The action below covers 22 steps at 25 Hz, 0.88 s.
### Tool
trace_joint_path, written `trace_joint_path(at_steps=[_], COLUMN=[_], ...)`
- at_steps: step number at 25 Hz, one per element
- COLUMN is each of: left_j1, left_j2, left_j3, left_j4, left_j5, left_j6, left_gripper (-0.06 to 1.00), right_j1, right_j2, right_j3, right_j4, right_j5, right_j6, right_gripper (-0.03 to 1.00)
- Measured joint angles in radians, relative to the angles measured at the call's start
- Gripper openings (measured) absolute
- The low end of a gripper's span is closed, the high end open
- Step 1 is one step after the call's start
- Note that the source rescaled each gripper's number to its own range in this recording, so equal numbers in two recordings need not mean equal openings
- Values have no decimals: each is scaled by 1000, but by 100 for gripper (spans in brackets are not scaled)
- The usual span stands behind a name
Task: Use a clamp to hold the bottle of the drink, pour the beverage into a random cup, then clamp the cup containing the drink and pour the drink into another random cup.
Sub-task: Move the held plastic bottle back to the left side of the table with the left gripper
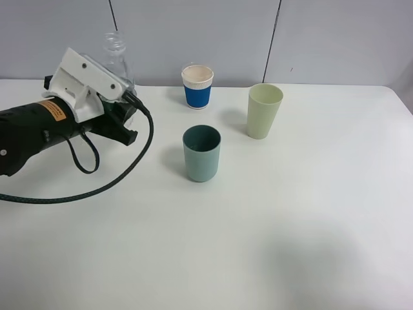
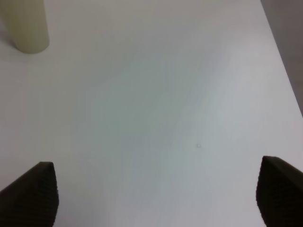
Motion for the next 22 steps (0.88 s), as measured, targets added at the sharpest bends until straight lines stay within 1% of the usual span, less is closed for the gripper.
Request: trace_joint_path(at_steps=[2,5,8,10,13,19,22], left_j1=[53,132,210,260,324,427,458], left_j2=[0,0,0,0,5,85,158], left_j3=[13,26,34,34,35,31,31], left_j4=[121,279,414,482,526,539,546], left_j5=[-11,-68,-145,-195,-246,-291,-376], left_j6=[-140,-283,-377,-406,-424,-423,-420], left_gripper=[0,0,0,0,0,0,0], right_j1=[0,0,0,0,0,0,0], right_j2=[0,0,0,0,0,0,0], right_j3=[0,0,0,0,0,0,0], right_j4=[0,0,0,0,0,0,0], right_j5=[0,0,0,0,0,0,0], right_j6=[0,0,0,0,0,0,0], right_gripper=[52,52,52,52,52,52,52])
